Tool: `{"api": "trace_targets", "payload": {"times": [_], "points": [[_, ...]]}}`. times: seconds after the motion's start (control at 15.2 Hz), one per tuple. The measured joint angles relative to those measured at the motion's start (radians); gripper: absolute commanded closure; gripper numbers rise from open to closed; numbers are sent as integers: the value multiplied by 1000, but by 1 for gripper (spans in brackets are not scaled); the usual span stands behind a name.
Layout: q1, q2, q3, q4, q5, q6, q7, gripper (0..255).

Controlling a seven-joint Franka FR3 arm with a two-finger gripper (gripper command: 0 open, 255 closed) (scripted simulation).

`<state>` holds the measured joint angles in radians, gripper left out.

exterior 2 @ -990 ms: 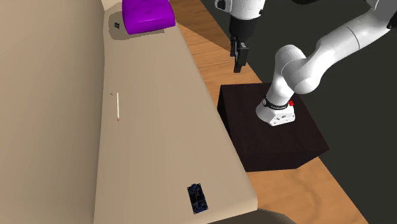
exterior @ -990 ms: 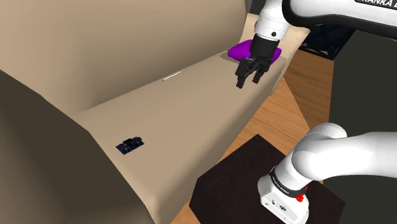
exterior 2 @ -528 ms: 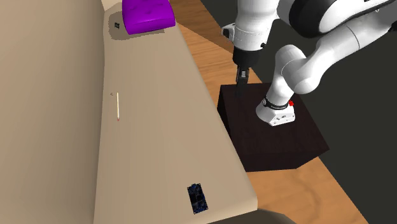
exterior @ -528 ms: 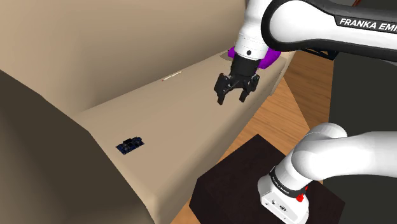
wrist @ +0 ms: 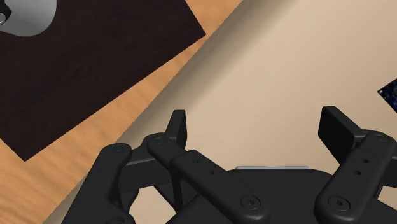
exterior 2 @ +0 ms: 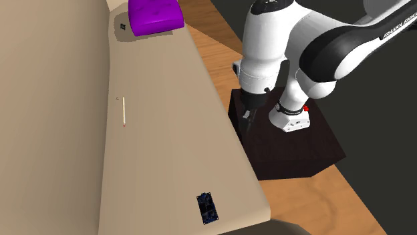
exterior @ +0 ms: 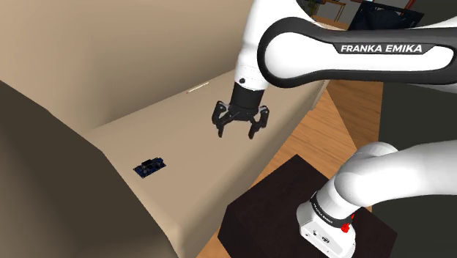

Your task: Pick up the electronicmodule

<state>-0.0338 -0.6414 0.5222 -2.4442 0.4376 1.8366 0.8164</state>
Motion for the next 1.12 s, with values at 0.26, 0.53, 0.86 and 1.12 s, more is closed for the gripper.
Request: {"api": "trace_targets", "payload": {"times": [0.26, 0.53, 0.86, 1.12], "points": [[-40, 117, 115, 54, 37, 91, 179, 0], [-102, 267, 235, 123, 27, 198, 366, 0], [-186, 509, 394, 228, -94, 343, 654, 0], [-188, 744, 437, 322, -301, 437, 927, 0]]}}
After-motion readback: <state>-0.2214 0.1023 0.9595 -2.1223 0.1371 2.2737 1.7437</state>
